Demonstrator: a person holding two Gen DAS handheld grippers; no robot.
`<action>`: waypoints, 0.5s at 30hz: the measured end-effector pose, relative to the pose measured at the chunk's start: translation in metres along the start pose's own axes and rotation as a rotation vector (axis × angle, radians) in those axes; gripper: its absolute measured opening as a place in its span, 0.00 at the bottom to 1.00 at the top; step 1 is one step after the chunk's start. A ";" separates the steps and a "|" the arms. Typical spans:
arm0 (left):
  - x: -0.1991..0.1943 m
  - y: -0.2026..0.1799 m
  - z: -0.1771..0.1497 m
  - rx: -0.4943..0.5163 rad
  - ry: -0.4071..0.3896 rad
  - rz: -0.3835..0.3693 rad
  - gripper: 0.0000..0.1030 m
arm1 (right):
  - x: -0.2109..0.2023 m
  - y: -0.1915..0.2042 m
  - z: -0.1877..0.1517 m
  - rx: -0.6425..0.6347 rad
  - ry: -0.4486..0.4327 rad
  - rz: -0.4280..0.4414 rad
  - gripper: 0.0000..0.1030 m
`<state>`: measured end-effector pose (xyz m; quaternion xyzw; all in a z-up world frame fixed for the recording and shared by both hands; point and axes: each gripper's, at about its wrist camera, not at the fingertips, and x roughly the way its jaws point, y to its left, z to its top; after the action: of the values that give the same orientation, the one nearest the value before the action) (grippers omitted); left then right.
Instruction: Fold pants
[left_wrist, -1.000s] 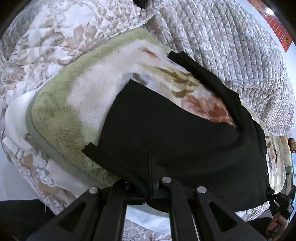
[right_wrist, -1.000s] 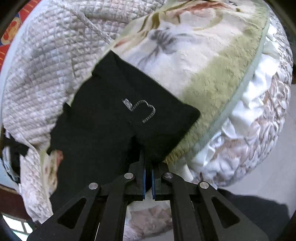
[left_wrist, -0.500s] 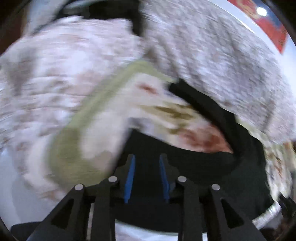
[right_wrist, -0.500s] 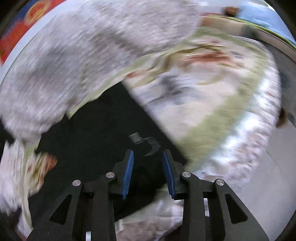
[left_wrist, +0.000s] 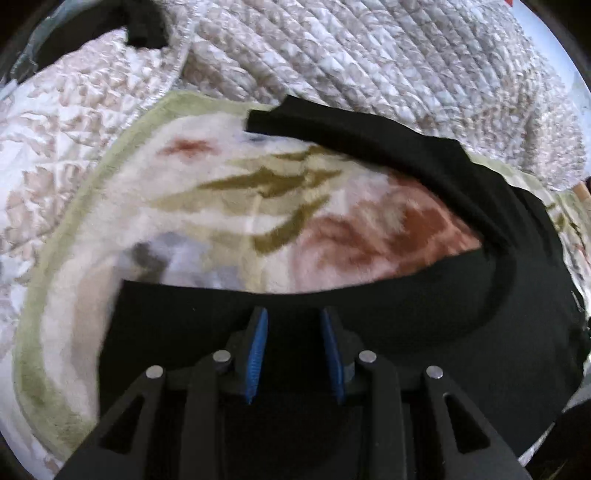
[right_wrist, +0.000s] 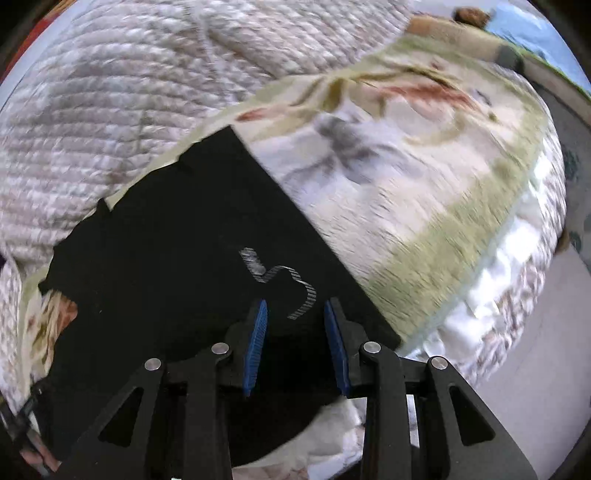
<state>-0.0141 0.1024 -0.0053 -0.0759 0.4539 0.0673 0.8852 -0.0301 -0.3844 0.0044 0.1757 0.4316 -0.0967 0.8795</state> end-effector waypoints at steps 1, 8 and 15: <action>-0.005 0.004 0.001 -0.019 -0.014 0.012 0.32 | -0.001 0.008 0.000 -0.029 -0.003 0.021 0.32; -0.020 0.072 -0.010 -0.171 -0.052 0.150 0.33 | 0.013 0.019 -0.010 -0.088 0.025 -0.028 0.57; -0.036 0.071 -0.011 -0.182 -0.098 0.082 0.33 | -0.007 0.015 -0.006 -0.046 -0.051 -0.008 0.56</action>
<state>-0.0568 0.1677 0.0127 -0.1341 0.4048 0.1480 0.8923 -0.0337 -0.3683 0.0100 0.1513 0.4119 -0.0950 0.8936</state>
